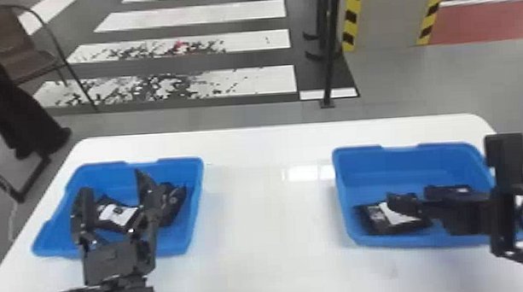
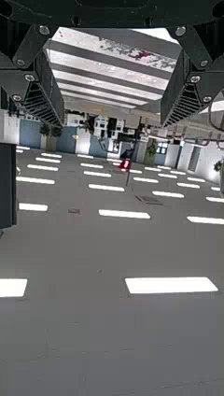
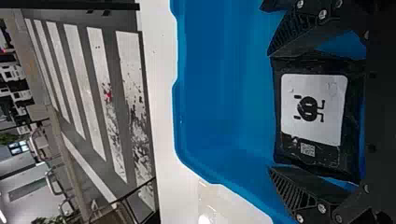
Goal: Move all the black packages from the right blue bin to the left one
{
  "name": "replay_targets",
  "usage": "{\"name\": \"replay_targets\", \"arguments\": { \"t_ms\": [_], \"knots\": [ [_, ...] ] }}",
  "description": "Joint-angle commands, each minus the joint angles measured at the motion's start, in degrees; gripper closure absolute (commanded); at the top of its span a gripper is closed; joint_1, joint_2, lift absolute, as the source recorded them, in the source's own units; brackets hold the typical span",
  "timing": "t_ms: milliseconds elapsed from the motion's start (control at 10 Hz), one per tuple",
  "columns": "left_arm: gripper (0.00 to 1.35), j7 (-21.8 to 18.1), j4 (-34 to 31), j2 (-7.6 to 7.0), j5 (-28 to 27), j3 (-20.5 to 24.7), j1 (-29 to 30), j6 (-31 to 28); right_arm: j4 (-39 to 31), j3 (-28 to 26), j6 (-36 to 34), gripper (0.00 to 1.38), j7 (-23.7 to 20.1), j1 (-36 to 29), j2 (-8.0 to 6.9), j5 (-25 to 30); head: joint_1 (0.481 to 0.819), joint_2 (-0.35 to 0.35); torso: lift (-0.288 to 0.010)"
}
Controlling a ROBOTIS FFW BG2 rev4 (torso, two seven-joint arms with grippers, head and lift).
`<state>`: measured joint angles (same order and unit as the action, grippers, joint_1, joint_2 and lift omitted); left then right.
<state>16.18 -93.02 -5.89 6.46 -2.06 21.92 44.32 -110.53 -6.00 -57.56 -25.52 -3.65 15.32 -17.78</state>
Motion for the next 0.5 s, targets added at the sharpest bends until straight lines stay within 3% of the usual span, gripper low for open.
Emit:
{"name": "replay_targets", "arguments": {
  "t_ms": [0, 100, 400],
  "knots": [
    [0.3, -0.1, 0.0, 0.0, 0.4, -0.1, 0.0, 0.0, -8.8, 0.5, -6.4, 0.17, 3.9, -3.2, -0.82, 2.7, 0.695, 0.096, -0.154],
    [0.3, -0.2, 0.0, 0.0, 0.6, -0.1, 0.2, 0.0, -11.9, 0.6, -9.9, 0.17, 5.9, -3.8, -1.08, 4.3, 0.695, 0.098, -0.154],
    [0.31, -0.4, 0.0, -0.09, 0.7, -0.1, 0.0, 0.0, -9.4, 1.8, -11.5, 0.17, 7.9, -2.0, -1.08, 5.1, 0.695, 0.089, -0.154]
  ]
}}
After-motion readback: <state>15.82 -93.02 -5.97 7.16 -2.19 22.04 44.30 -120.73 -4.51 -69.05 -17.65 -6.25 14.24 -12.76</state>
